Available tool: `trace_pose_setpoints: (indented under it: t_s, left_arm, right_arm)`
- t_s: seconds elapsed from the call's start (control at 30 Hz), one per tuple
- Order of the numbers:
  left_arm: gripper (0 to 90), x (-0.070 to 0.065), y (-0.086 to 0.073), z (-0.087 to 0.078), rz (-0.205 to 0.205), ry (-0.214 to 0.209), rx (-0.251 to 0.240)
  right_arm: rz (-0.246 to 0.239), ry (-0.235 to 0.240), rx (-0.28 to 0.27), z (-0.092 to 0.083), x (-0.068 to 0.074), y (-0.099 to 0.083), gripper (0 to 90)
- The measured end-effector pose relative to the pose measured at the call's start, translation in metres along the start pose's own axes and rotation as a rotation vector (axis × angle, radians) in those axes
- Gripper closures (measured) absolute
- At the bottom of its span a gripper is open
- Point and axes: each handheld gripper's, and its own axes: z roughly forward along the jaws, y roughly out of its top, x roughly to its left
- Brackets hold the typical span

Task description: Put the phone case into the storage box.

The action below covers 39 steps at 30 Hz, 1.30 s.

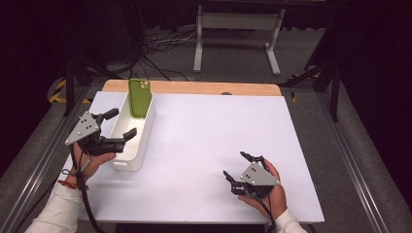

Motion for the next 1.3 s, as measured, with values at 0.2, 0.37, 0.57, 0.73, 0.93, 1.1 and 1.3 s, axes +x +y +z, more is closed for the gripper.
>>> trace_pose_setpoints:
  t_s: [0.2, 0.37, 0.57, 0.73, 0.93, 1.1, 1.3]
  left_arm:
    - [10.5, -0.008, -0.002, 0.001, 0.019, -0.003, 0.004]
    - [9.8, -0.013, -0.002, 0.0, 0.02, -0.012, -0.007]
    - [7.3, -0.021, -0.002, -0.002, 0.024, -0.024, -0.006]
    - [7.3, -0.028, -0.001, -0.004, 0.032, -0.042, -0.013]
    - [8.5, -0.036, -0.002, -0.005, 0.041, -0.051, -0.014]
    - [8.5, -0.041, -0.003, -0.005, 0.05, -0.058, -0.013]
    - [9.0, -0.047, -0.004, -0.005, 0.055, -0.071, -0.008]
  right_arm:
    - [0.002, -0.002, -0.002, 0.0, 0.0, 0.0, 22.1]
    - [0.005, -0.002, -0.004, -0.001, 0.0, 0.001, 22.1]
    - [0.012, -0.008, -0.01, -0.003, -0.002, 0.001, 22.1]
    - [0.016, -0.008, -0.013, -0.003, -0.003, 0.001, 22.1]
    - [0.017, -0.007, -0.018, -0.004, -0.003, 0.001, 22.0]
    - [0.023, -0.007, -0.021, -0.004, -0.004, 0.002, 22.1]
    - [0.029, -0.008, -0.031, -0.006, -0.005, 0.002, 22.1]
